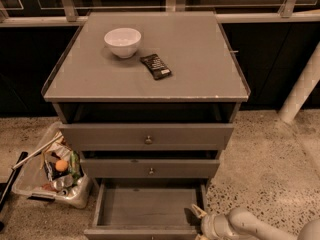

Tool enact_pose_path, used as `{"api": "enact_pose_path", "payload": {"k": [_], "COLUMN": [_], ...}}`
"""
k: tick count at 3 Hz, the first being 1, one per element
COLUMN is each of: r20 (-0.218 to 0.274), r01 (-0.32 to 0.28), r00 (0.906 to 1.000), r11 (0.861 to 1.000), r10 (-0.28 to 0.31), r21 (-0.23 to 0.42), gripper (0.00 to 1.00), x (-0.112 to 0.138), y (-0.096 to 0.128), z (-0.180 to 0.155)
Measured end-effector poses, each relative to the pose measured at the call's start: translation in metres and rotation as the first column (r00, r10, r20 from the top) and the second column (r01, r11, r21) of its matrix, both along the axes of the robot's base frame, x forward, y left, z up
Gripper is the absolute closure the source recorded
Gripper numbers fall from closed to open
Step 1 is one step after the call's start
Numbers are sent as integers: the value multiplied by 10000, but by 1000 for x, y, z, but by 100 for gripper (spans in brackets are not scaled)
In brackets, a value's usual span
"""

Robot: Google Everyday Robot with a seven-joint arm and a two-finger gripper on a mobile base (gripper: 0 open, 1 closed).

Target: Open bottom drawer

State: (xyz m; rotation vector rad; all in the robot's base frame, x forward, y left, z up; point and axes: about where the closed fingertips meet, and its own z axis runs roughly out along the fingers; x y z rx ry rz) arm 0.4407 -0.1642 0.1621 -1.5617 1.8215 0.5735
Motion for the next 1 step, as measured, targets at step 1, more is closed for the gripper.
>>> {"api": "enact_pose_path", "payload": {"k": [1], "r20": [0], "r01": [0], "r00": [10000], "r11": [10000], "r10": [0], "r21": [0], "gripper": [0], "x": [0], "y": [0], "z": [0]}}
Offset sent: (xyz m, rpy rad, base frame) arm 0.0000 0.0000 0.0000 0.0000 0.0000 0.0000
